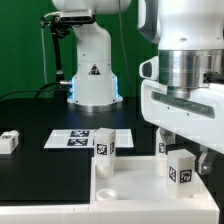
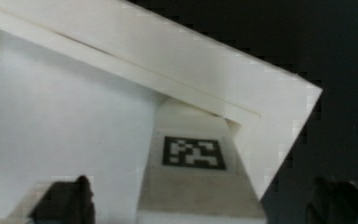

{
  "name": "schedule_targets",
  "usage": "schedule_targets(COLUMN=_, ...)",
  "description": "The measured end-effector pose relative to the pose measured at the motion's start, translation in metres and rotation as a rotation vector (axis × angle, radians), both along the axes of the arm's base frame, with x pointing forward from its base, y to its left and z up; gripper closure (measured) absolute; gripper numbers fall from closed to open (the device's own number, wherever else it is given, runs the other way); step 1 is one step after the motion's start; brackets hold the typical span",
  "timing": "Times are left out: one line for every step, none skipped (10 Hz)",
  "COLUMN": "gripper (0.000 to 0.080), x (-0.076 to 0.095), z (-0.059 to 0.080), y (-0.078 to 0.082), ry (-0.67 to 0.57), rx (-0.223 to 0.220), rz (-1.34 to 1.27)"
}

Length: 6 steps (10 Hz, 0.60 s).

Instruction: Assemble square table

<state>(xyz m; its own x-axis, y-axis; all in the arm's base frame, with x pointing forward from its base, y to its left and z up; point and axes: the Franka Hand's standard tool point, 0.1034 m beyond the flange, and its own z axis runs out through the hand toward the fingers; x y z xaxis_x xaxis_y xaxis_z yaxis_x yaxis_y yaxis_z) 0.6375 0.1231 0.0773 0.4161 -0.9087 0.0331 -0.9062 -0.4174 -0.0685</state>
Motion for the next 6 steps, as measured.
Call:
schedule_targets(gripper=0.016, x=0.0004, z=0.0001, y=-0.0016, ry=0.0, rx=-0.006, rz=0.076)
schedule_targets(gripper=0.016, x=0.0006, z=0.0001, y=-0.0025, ry=0.0, rx=-0.012, rz=0.147)
schedule_targets(gripper=0.0151, x=0.0006, z=0.0001, y=-0.0024, ry=0.0, rx=-0.018, rz=0.215)
schedule_targets(gripper=0.0151, x=0.0007, z=0.0003, y=-0.0027, ry=0.0, rx=-0.026, rz=0.322)
schedule_targets(gripper=0.015, x=0.001, z=0.0009, y=-0.0027, ry=-0.001, rx=-0.037, rz=0.452)
schedule_targets(gripper=0.015, x=0.0007, z=0.0011, y=-0.0009, ry=0.0, rx=-0.049, rz=0.552)
